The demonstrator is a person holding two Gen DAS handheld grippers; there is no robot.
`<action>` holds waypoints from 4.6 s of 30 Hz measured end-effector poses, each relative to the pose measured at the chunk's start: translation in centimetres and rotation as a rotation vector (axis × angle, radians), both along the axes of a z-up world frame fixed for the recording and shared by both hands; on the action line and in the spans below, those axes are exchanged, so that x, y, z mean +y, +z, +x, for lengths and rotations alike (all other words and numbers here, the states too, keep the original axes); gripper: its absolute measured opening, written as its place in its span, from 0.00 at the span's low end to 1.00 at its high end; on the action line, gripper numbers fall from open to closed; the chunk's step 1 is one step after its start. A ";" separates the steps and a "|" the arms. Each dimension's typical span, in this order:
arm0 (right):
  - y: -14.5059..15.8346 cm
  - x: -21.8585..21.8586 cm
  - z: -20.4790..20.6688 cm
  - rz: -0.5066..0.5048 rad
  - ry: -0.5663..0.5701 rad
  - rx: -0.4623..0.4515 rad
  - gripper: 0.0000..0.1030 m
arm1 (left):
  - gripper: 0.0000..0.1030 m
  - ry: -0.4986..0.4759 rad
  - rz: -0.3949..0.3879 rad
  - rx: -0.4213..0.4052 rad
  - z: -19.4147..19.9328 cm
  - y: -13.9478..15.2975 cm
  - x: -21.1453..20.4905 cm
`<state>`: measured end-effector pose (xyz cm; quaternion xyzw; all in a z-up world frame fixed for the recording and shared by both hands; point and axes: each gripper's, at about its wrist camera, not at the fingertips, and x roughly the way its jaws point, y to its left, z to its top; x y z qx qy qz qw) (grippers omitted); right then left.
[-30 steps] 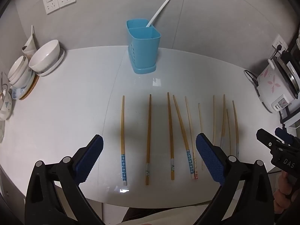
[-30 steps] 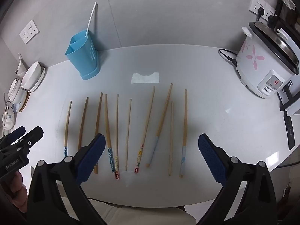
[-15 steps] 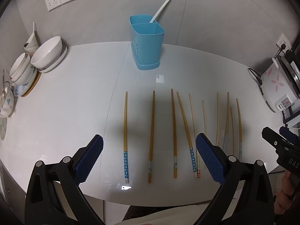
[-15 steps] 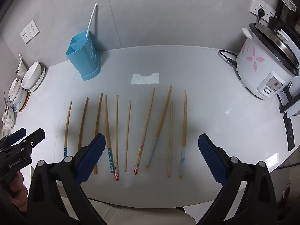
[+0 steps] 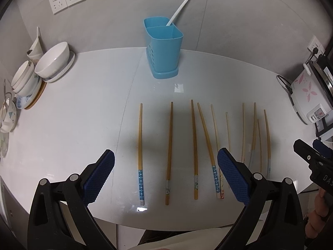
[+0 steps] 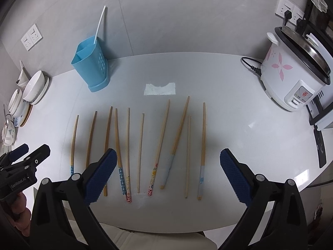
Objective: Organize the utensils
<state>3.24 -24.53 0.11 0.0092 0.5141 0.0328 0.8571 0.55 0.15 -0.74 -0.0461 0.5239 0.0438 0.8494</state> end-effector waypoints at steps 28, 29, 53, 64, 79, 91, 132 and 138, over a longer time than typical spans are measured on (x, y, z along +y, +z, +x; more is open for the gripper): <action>-0.4 0.1 0.3 0.003 0.013 0.013 0.92 | 0.94 -0.018 0.003 0.003 0.3 -0.3 -0.8; -0.3 0.1 0.2 0.003 0.013 0.012 0.92 | 0.94 -0.018 0.003 0.003 0.3 -0.3 -0.8; -0.5 0.4 0.3 0.019 0.044 0.007 0.92 | 0.94 -0.027 0.010 -0.005 0.5 0.1 -1.1; -2.0 0.8 1.8 0.021 0.067 0.013 0.84 | 0.94 0.016 -0.017 0.038 2.0 -2.1 1.4; -12.6 -1.6 6.7 -0.060 -0.007 0.230 0.53 | 0.92 0.104 0.018 0.217 5.5 -12.5 7.8; -15.1 -1.1 7.7 -0.103 0.005 0.331 0.24 | 0.76 0.066 0.043 0.322 7.1 -15.3 6.6; -5.7 2.5 9.9 -0.023 0.017 0.055 0.03 | 0.06 0.004 -0.039 0.055 7.2 -2.5 5.5; -3.7 4.3 11.6 -0.006 0.055 -0.015 0.03 | 0.06 -0.007 -0.038 -0.041 9.5 -0.1 5.1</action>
